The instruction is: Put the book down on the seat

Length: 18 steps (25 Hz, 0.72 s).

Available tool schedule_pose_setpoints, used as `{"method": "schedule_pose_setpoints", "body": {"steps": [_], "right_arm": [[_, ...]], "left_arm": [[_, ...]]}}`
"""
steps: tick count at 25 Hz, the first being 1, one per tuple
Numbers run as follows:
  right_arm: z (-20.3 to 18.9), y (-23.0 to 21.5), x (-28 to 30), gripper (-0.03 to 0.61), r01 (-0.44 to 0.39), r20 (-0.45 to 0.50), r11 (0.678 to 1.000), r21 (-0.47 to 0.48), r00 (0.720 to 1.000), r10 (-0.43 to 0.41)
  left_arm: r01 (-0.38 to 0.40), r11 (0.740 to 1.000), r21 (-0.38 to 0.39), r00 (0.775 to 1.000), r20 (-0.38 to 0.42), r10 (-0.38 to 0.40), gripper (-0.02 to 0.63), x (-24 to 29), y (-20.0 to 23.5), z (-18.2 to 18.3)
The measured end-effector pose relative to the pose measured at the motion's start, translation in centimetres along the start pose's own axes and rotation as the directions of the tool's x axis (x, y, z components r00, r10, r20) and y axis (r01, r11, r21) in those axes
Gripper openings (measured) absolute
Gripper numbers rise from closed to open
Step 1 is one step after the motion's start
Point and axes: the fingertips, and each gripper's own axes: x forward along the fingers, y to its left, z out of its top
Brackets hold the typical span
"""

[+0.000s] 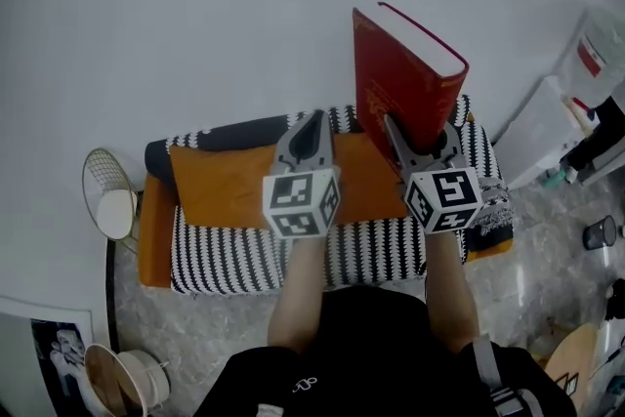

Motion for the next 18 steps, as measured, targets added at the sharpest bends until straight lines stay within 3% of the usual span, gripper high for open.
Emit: {"method": "schedule_pose_setpoints", "body": {"steps": [7,18], "right_arm": [[1.1,0.0,0.9,0.212,-0.036,0.033,0.999,0.006,0.999,0.036],[0.6,2.0,2.4,0.21,-0.1,0.001,0.994,-0.036,0.995,0.1]], "left_arm": [[0.003,0.999,0.04,1.0,0.015,-0.004,0.014,0.7,-1.2,0.9],[-0.053,0.999,-0.007,0.999,0.001,0.053,0.014,0.5,1.1,0.2]]}}
